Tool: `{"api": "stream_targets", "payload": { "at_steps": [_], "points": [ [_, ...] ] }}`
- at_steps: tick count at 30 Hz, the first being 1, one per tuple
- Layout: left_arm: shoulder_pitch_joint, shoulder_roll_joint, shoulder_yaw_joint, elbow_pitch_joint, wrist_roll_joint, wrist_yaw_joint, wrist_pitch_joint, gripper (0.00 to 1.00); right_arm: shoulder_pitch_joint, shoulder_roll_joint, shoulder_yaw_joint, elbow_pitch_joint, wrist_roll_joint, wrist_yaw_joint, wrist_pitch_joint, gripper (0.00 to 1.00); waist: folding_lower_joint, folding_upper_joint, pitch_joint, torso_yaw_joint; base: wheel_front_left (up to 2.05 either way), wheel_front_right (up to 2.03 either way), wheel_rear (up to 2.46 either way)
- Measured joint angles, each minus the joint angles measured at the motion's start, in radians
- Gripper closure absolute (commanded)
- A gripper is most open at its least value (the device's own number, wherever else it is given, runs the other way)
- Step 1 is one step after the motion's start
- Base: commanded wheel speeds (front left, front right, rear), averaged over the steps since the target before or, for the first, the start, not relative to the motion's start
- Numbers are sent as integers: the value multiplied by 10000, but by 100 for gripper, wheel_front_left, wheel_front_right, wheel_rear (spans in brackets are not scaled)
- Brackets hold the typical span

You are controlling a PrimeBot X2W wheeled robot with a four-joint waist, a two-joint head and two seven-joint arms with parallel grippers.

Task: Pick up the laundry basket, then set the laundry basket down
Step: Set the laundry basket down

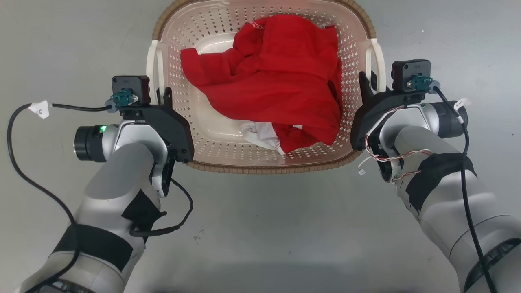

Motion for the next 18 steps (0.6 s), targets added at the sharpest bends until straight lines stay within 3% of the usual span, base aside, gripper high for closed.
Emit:
{"api": "stream_targets", "payload": {
  "at_steps": [18],
  "points": [
    [-288, -35, -65, 268, 90, -15, -186, 100, -216, 19, 63, 52, -19, 2, -268, 100, -1, -1, 212, 36, 0, 0, 0]
  ]
}}
